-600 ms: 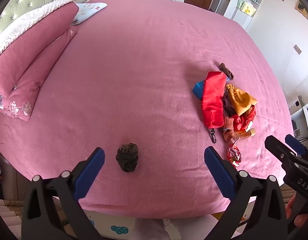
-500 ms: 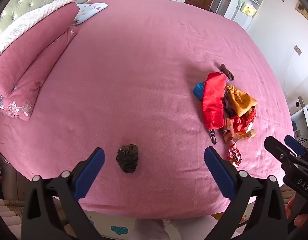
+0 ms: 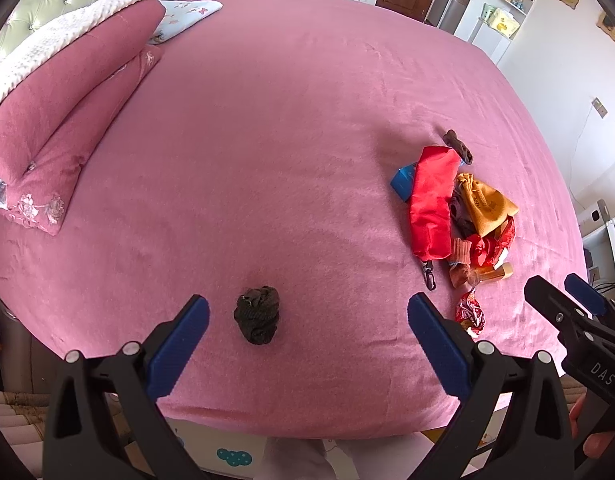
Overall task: Collect trash
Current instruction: 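Move the left tool toward the dark knit sock ball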
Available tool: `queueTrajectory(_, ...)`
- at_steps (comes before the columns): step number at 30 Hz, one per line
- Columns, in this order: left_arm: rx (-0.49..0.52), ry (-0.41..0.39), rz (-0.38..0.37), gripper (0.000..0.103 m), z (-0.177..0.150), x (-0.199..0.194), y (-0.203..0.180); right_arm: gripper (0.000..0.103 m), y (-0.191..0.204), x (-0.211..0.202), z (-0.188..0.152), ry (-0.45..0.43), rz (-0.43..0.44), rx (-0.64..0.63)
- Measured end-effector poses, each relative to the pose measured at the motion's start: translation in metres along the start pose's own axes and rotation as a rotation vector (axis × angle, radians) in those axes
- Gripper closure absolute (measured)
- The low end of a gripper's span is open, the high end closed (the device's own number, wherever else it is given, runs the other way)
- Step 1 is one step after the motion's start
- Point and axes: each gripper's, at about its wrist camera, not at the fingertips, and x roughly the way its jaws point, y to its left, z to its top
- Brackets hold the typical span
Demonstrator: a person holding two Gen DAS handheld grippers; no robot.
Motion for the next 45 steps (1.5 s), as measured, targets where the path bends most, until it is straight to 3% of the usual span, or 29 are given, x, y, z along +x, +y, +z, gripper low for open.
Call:
queueTrajectory(9, -0.013, 0.015, 0.007, 0.004, -0.004, 0.009, 0.006, 0.008, 0.006, 0.008, -0.002, -0.003, -0.041, -0.042)
queueTrajectory(18, -0.040, 0.039, 0.001, 0.004, -0.005, 0.021, 0.009, 0.008, 0.008, 0.021, -0.004, 0.060, -0.054, -0.061)
queueTrajectory(32, -0.063, 0.048, 0.006, 0.004, -0.004, 0.032, 0.014, 0.008, 0.005, 0.028, 0.004, 0.005, -0.050, -0.062)
queueTrajectory(45, -0.113, 0.163, 0.042, 0.004, -0.018, 0.090, 0.033, 0.008, 0.005, 0.080, -0.013, 0.087, -0.064, -0.097)
